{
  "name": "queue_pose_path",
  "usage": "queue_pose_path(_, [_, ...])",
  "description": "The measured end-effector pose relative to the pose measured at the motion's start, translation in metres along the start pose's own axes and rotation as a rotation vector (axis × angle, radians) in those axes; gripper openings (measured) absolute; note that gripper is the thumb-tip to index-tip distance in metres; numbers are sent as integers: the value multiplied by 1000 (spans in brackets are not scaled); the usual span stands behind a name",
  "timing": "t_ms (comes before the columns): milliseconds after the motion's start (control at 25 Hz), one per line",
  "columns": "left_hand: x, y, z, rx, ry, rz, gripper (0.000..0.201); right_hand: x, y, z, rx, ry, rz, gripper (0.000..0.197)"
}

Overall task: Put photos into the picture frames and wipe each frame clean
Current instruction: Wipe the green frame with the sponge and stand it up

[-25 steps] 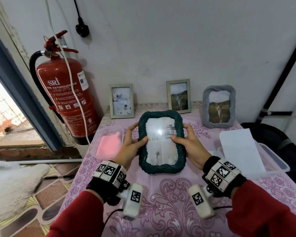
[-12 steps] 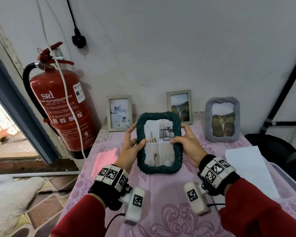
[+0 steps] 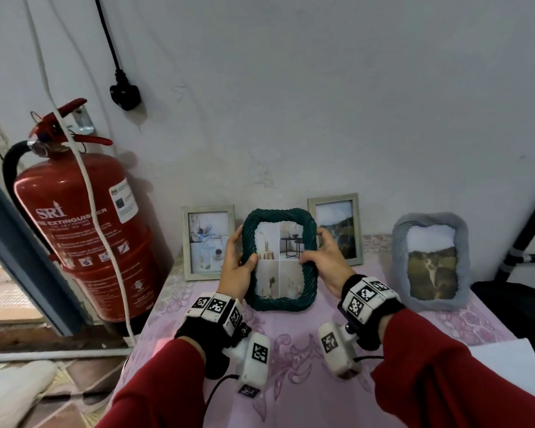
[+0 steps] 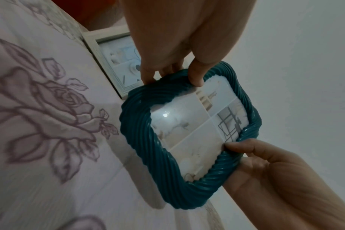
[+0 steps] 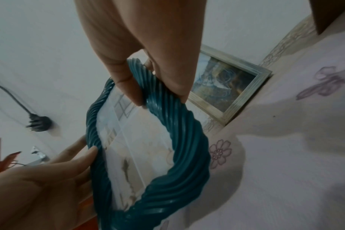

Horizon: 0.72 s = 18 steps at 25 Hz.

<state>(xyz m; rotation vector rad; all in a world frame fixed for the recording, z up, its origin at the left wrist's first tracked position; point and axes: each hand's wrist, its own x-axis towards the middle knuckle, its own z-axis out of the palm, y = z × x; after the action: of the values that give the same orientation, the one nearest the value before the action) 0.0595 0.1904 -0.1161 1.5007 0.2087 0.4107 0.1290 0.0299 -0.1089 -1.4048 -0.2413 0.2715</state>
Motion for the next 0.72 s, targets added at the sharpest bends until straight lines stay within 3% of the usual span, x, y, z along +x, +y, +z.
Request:
queue_pose_path(320, [37,-20,2,18,46,14,59,39,10,1,-12,5,20,49])
queue_pose_path(720, [39,-30,3,33,36,32,61,42,18,0,-10,-9,51,48])
